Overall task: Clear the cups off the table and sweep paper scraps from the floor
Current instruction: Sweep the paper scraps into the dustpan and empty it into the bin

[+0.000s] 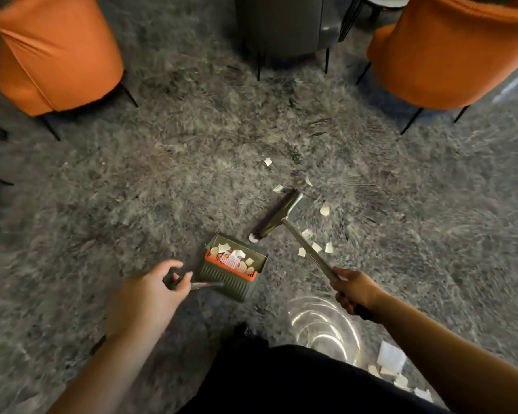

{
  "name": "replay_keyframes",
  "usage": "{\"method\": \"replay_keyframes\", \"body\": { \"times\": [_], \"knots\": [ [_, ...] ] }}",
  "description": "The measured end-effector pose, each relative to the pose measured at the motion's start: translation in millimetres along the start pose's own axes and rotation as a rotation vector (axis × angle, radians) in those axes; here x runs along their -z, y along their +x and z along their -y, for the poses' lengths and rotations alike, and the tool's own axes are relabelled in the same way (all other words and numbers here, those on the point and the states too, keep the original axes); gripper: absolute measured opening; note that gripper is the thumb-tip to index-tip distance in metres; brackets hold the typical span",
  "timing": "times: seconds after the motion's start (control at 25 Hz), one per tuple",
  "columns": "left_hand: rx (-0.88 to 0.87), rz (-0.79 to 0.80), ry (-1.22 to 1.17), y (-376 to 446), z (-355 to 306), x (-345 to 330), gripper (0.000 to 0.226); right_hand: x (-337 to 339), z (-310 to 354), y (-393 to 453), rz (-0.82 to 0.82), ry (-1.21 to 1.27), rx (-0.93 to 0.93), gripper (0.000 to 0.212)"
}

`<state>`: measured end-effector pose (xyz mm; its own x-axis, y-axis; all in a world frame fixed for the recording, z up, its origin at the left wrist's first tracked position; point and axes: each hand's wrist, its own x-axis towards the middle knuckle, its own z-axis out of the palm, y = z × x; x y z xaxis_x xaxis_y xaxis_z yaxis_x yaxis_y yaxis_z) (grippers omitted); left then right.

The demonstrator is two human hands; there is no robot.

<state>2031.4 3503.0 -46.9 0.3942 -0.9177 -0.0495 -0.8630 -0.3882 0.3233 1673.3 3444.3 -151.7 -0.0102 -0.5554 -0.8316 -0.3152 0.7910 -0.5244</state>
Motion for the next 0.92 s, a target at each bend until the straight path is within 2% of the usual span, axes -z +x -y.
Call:
{"method": "replay_keyframes", "body": {
  "times": [0.32,0.4,0.48,0.6,0.76,0.92],
  "knots": [
    [-0.105,0.021,-0.003,117,5,3,0.021,-24,105,67,0.041,0.025,-0.074,0.011],
    [-0.072,0.025,-0.007,132,4,4,0.021,-28,121,85,0.052,-0.007,-0.103,0.009],
    [-0.028,0.028,0.005,145,4,7,0.021,-32,137,102,0.067,-0.047,-0.134,0.016],
    [-0.010,0.035,0.019,162,6,12,0.021,-38,155,122,0.091,-0.104,-0.160,0.024],
    [-0.001,0.052,0.044,183,11,13,0.023,-48,169,135,0.081,-0.225,-0.116,0.012],
    [-0.031,0.086,0.048,213,24,16,0.021,-60,171,143,0.053,-0.212,-0.125,0.012]
  ]
}}
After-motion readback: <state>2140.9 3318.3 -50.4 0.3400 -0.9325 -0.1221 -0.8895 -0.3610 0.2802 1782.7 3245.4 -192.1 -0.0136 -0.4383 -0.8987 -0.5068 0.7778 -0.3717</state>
